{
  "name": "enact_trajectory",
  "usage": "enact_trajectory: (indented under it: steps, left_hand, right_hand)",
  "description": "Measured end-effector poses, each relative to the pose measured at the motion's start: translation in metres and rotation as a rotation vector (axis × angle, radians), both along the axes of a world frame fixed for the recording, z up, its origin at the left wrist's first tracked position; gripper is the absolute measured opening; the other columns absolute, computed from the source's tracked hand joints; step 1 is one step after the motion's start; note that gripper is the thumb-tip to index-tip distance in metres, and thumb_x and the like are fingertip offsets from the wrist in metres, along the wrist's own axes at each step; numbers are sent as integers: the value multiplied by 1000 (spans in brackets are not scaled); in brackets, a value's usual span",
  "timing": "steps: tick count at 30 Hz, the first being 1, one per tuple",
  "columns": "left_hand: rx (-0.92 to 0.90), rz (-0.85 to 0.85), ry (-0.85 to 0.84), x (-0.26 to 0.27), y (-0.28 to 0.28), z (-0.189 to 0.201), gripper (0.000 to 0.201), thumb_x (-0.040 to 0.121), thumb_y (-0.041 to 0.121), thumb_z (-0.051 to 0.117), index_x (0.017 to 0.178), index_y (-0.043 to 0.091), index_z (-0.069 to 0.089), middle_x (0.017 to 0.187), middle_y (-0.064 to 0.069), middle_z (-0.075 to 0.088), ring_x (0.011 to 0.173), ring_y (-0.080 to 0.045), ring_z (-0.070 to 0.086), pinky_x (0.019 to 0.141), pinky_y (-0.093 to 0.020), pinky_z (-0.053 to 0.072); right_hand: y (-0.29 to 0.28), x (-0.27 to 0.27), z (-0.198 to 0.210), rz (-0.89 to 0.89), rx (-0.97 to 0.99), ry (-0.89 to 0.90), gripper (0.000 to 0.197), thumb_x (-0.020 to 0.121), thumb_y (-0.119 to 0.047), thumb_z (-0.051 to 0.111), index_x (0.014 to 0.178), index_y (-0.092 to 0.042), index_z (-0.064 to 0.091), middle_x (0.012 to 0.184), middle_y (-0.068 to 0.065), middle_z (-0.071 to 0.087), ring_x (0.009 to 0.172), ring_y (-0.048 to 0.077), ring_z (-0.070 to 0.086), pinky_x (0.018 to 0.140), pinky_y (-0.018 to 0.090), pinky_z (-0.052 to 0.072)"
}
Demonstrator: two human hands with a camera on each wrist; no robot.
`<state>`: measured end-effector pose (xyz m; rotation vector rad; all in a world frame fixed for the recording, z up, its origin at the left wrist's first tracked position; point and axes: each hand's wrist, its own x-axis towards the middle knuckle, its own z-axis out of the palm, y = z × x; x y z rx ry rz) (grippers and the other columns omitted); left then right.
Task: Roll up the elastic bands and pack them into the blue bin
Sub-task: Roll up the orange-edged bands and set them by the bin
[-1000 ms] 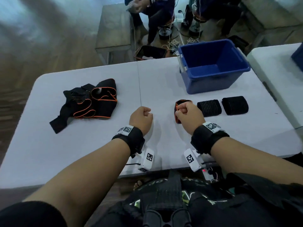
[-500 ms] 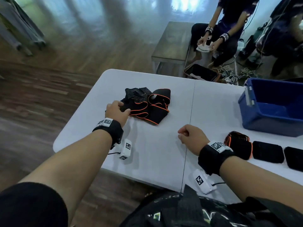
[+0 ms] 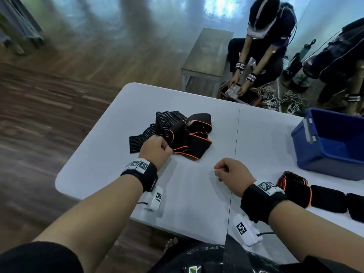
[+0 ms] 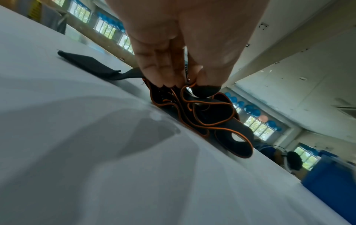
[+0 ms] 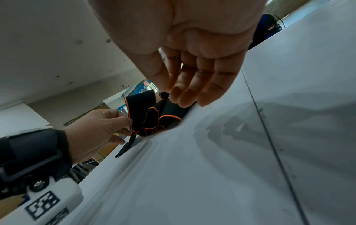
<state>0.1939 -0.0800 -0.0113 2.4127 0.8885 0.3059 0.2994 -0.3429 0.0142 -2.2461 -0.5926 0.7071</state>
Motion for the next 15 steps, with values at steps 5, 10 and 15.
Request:
enact_trajectory:
  steps: [5, 10, 15]
  left_hand:
    - [-36, -189, -150, -31, -21, -5, 11, 78, 21, 68, 74, 22, 59, 86, 2, 62, 77, -17, 57, 72, -32, 48]
    - [-99, -310, -208, -60, -43, -5, 9, 79, 22, 65, 84, 15, 68, 95, 3, 63, 82, -16, 60, 75, -30, 50]
    - [-69, -392, -154, -83, -50, -6, 20, 80, 26, 58, 92, 13, 69, 95, 3, 60, 85, -15, 56, 75, -32, 51]
  right_hand:
    - [25, -9, 3, 0, 35, -12, 3, 94, -31, 61, 97, -30, 61, 93, -9, 66, 87, 15, 65, 79, 33, 55]
    - [59, -19, 12, -15, 144, 1, 40, 92, -47, 62, 126, -28, 54, 115, -11, 61, 93, 14, 64, 86, 38, 56]
    - [82, -27, 11, 48, 169, -10, 33, 90, -48, 65, 113, -25, 64, 105, -9, 69, 90, 8, 65, 88, 36, 55]
